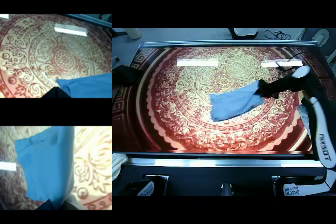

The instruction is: Fold the shirts.

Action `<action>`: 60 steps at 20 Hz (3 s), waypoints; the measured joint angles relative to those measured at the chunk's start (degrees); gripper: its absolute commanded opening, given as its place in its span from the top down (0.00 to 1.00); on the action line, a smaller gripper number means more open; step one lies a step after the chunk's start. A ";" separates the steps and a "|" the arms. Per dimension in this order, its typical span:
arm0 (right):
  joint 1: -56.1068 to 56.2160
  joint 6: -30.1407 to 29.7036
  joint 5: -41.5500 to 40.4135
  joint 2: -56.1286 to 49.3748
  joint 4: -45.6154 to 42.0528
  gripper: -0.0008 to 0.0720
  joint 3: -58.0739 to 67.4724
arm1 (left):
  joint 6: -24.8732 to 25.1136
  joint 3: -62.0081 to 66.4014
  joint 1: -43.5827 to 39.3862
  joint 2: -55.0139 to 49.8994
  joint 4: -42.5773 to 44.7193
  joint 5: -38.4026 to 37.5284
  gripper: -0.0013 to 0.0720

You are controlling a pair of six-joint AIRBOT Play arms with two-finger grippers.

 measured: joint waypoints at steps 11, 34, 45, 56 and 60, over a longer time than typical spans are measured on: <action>-37.86 3.13 4.26 13.25 -6.03 0.96 5.57 | 1.20 -0.02 0.00 -0.02 0.50 -0.07 0.95; -56.81 8.68 18.91 17.07 -35.15 0.77 -11.28 | 2.71 -0.02 -1.40 0.02 0.31 0.76 0.95; -46.16 4.22 8.98 17.14 -34.03 0.12 0.70 | 2.32 5.66 -4.72 -5.46 9.40 0.63 0.96; 3.80 11.13 13.38 3.37 -34.38 0.07 9.31 | -16.28 8.07 -16.55 -25.88 37.13 -17.07 0.06; 6.43 12.96 16.13 0.66 -33.70 0.07 9.49 | -17.88 4.81 -17.11 -25.24 37.77 -14.91 0.06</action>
